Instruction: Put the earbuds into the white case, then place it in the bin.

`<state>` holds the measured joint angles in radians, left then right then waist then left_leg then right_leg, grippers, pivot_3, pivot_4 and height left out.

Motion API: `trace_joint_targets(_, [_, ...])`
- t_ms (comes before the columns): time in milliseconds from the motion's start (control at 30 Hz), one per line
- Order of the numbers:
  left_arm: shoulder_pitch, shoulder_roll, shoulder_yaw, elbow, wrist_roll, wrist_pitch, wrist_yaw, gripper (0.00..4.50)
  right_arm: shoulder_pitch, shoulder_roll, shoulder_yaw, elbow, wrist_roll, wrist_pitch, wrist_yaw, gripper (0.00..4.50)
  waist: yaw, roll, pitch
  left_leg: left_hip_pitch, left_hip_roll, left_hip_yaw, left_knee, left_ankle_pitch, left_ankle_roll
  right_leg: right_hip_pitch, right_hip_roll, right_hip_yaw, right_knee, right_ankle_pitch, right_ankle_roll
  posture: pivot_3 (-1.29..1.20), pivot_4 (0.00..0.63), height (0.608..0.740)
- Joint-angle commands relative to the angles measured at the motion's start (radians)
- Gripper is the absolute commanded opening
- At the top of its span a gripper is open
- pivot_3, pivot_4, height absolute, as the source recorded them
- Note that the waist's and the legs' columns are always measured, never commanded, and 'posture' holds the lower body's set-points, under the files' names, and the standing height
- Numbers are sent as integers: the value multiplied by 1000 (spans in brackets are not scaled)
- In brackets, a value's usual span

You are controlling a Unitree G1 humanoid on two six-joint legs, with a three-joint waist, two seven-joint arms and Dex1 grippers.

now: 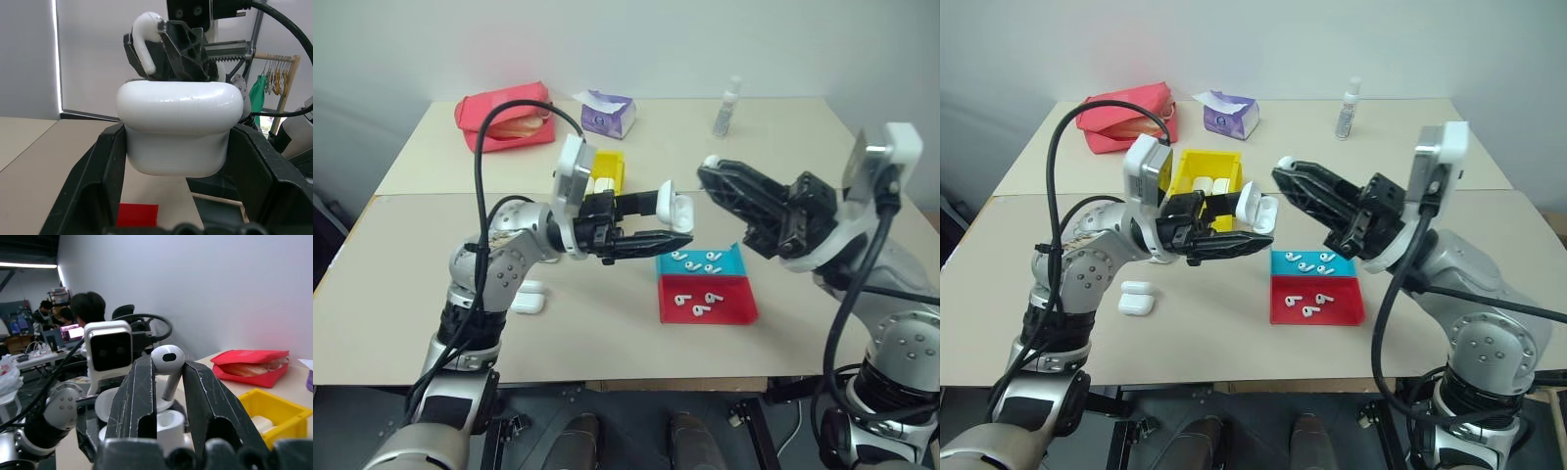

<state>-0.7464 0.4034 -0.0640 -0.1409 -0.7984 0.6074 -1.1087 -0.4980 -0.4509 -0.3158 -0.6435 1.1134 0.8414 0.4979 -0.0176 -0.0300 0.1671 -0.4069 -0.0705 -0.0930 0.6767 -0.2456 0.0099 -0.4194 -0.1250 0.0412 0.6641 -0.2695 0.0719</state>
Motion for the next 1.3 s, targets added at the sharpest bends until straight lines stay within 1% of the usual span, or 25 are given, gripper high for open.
trace_joint_targets(33, [-24,-5,2,-14,5,-18,-20,2772,-2,-10,33,-38,6,-54,-1,607,-1,0,0,0,0,0,0,0,0,0,0,0,0,0,0,0,150,740])
trace_joint_targets(167, [-21,-4,-1,-27,19,-21,-37,2772,19,-32,83,-33,-53,-93,25,607,0,0,0,0,0,0,0,0,0,0,0,0,0,0,0,0,150,740])
trace_joint_targets(533, [-18,-4,16,-42,20,-27,-39,2772,68,-98,88,-6,-64,-134,56,607,0,0,0,0,0,0,0,0,0,0,0,0,0,0,0,0,150,740])
trace_joint_targets(667, [-15,-4,19,-46,21,-31,-40,2772,65,-104,103,6,-78,-144,55,607,0,0,0,0,0,0,0,0,0,0,0,0,0,0,0,0,150,740])
trace_joint_targets(767, [-19,-16,23,-42,22,-47,-38,2772,40,-104,131,31,-132,-144,24,607,0,0,0,0,0,0,0,0,0,0,0,0,0,0,0,0,150,740])
trace_joint_targets(933, [-17,-21,25,-45,26,-50,-44,2772,33,-109,147,42,-166,-153,20,607,0,0,0,0,0,0,0,0,0,0,1,0,0,0,0,0,150,740])
trace_joint_targets(1200, [-14,-24,25,-48,32,-49,-35,2772,59,-145,166,31,-170,-164,79,607,1,0,0,0,0,0,1,0,0,0,1,0,0,0,0,0,150,740])
trace_joint_targets(1267, [-17,-25,27,-44,37,-55,-36,2772,63,-155,171,31,-168,-166,101,1326,1,0,0,0,0,0,1,0,0,0,1,0,0,0,0,0,150,740])
trace_joint_targets(1300, [-18,-26,27,-43,39,-56,-35,2772,65,-159,172,31,-167,-168,107,1598,1,0,0,0,0,0,0,0,0,0,1,0,0,0,0,0,150,740])
